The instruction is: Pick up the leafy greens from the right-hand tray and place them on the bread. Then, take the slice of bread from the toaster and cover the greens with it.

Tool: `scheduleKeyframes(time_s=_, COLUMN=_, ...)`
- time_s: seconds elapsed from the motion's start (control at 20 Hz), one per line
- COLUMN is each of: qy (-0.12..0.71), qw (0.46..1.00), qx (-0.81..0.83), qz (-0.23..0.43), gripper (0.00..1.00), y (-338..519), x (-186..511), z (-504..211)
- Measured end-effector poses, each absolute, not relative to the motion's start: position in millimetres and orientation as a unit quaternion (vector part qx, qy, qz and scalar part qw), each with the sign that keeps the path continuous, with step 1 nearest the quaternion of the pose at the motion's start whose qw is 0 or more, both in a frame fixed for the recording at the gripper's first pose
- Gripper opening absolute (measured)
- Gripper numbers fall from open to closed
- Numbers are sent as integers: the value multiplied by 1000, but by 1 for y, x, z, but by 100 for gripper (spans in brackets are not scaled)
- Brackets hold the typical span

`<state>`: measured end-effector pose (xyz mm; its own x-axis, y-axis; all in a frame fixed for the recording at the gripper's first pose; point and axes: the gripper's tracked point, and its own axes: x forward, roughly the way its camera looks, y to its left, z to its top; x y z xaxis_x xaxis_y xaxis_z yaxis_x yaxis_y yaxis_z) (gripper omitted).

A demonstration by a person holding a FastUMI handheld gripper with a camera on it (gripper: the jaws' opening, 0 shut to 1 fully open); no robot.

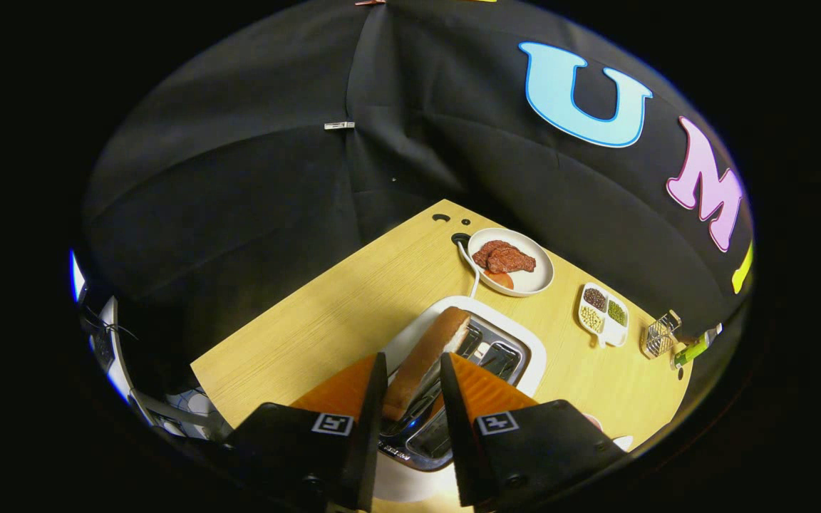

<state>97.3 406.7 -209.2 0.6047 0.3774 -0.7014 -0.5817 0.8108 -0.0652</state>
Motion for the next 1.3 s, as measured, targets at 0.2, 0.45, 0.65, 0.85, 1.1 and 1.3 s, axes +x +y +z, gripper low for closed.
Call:
scheduleKeyframes(time_s=0.2, qy=362, qw=881, qx=-128, qz=276, gripper=23, y=400, x=98, z=-209)
scheduleKeyframes(time_s=0.45, qy=356, qw=879, qx=-99, qz=302, gripper=14, y=396, x=93, z=-196)
scheduleKeyframes(time_s=0.65, qy=346, qw=887, qx=-70, qz=298, gripper=14, y=388, x=96, z=-175)
scheduleKeyframes(time_s=0.85, qy=333, qw=895, qx=-39, qz=293, gripper=14, y=374, x=101, z=-150)
scheduleKeyframes(time_s=1.1, qy=305, qw=912, qx=-11, qz=274, gripper=14, y=348, x=114, z=-113)
scheduleKeyframes(time_s=1.3, qy=297, qw=919, qx=8, qz=258, gripper=14, y=317, x=118, z=-101)
